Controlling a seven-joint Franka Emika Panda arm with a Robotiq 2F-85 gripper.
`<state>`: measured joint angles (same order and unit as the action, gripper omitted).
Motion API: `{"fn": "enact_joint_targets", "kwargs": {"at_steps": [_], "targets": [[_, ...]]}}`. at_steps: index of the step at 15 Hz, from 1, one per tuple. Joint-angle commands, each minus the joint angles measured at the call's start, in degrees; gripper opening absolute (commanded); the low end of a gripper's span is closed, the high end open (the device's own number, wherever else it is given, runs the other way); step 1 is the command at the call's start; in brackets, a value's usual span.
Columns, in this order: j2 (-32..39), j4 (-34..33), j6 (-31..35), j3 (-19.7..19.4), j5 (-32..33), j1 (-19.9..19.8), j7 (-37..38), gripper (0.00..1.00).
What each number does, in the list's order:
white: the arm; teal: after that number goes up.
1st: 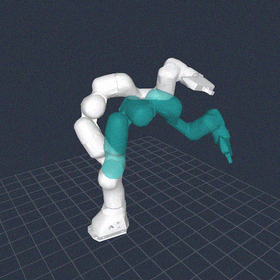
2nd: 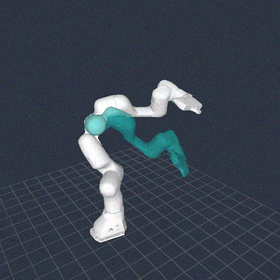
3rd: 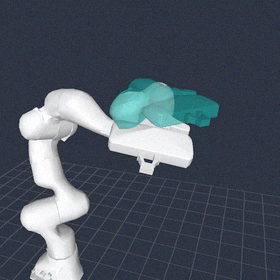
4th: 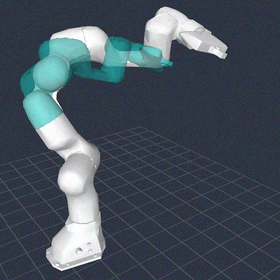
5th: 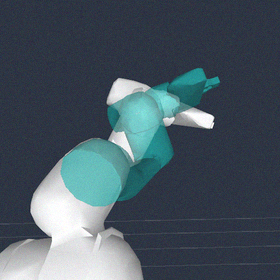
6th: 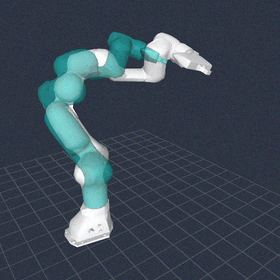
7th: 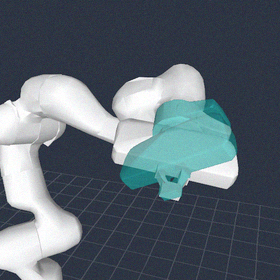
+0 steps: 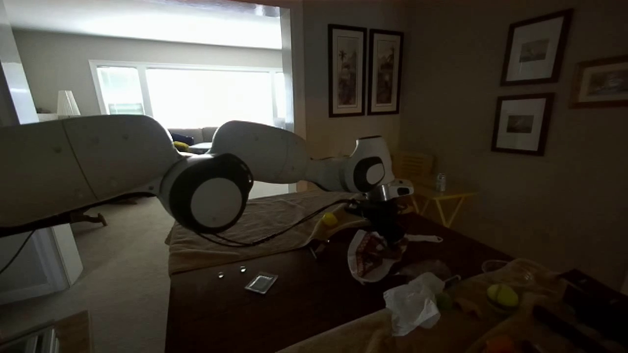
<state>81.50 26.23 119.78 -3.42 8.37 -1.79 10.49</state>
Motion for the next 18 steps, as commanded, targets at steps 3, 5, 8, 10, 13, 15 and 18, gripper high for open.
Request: {"fn": "enact_joint_targets", "kwargs": {"at_steps": [3,5,8,10,13,15,18], "targets": [[2.73,-2.05,-3.98,-0.45,-2.66,-1.76,1.31,0.02],[2.55,-2.13,-4.52,-0.82,-2.38,-1.61,1.54,0.02],[0.57,-0.03,-4.09,-1.69,-1.6,-0.86,1.92,0.02],[0.07,-0.16,-4.25,-2.18,-1.28,-0.35,1.79,0.35],[-1.62,-0.17,-5.23,-3.49,-0.4,0.95,1.72,0.55],[-3.15,-0.06,-6.12,-4.23,0.03,2.13,1.42,0.69],[-5.34,0.21,-8.31,-4.71,0.25,4.03,1.04,0.4]]}}
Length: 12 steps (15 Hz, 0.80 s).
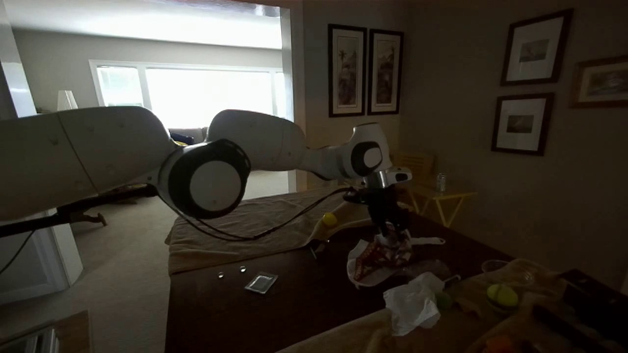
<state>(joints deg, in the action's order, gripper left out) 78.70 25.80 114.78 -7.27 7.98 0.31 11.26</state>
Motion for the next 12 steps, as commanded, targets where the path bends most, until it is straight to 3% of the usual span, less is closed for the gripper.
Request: {"fn": "enact_joint_targets", "kwargs": {"at_steps": [1,2,7,12], "targets": [[-3.05,0.83,-4.27,-0.83,0.66,2.49,-0.05,0.43],[-3.33,0.97,-4.92,-0.45,0.38,2.92,-0.51,0.42],[-2.3,-0.01,-9.01,1.07,-0.64,4.17,-1.82,0.04],[-0.72,-1.03,-12.97,1.66,-0.83,4.0,-1.24,0.0]]}}
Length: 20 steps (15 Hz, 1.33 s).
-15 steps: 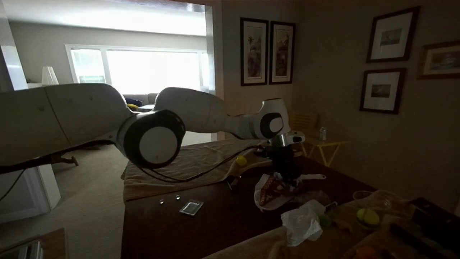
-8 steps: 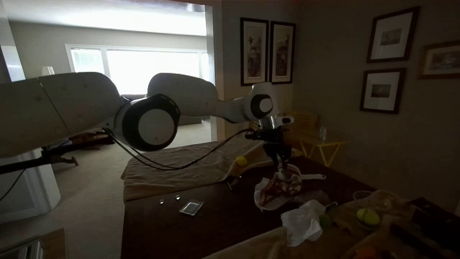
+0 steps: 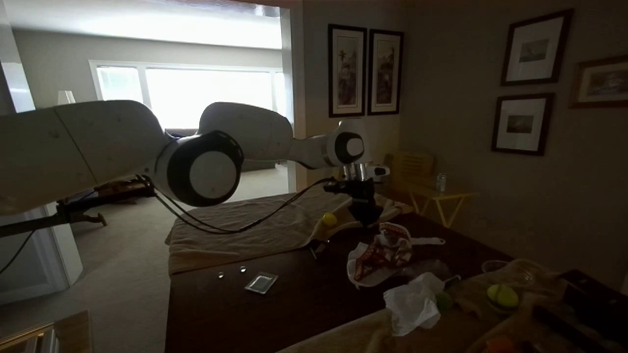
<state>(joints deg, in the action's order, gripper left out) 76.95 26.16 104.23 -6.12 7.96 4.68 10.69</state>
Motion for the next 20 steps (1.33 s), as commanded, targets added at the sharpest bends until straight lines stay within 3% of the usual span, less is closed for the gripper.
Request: {"fn": "enact_joint_targets", "kwargs": {"at_steps": [1,13,16,20], "targets": [[1.62,-1.49,-2.44,0.33,-0.68,-0.54,-0.45,0.0],[7.4,-1.44,-6.96,1.09,-3.34,-4.01,8.68,0.0],[6.16,-0.35,-5.27,1.33,-3.9,-4.22,9.83,0.0],[2.72,-0.39,-3.08,-1.12,-1.27,-2.39,10.84,0.0]]}}
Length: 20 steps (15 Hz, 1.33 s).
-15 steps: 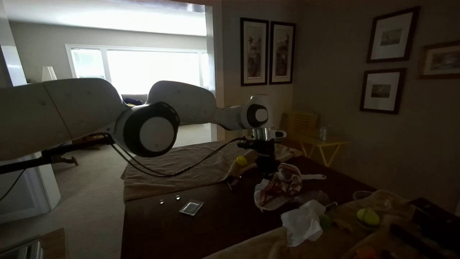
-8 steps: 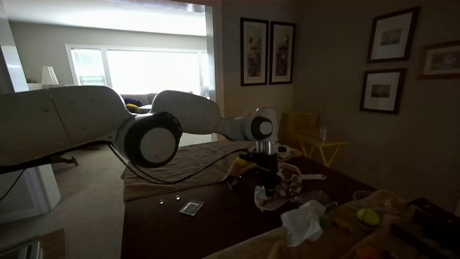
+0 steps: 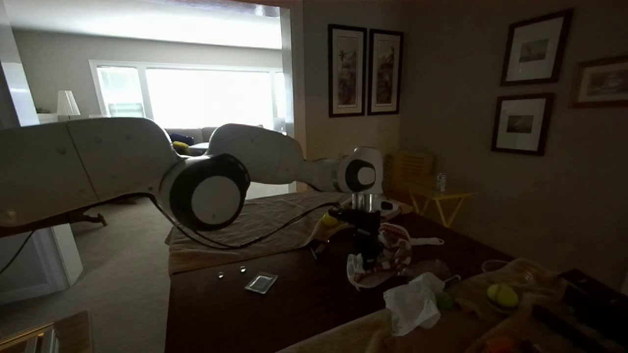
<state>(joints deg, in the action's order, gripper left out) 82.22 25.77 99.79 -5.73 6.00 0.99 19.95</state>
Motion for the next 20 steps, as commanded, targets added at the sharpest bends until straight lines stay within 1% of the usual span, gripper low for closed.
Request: {"fn": "enact_joint_targets", "kwargs": {"at_steps": [1,4,6,9,13,18,20], "targets": [[-3.4,-0.18,2.36,-2.43,1.64,2.0,1.36,0.0],[-5.56,-0.92,4.66,-5.2,4.33,3.99,0.11,0.0],[-5.7,-1.09,7.96,-6.47,6.52,4.58,-3.88,0.0],[-4.58,-1.06,13.53,-6.34,8.02,4.12,-11.89,0.0],[-1.85,-0.31,22.62,-5.47,8.41,1.88,-23.42,0.0],[4.83,-0.46,39.12,-2.68,7.25,-1.76,-37.32,0.0],[3.72,4.29,46.1,-0.59,7.78,-2.4,-42.65,0.0]]}}
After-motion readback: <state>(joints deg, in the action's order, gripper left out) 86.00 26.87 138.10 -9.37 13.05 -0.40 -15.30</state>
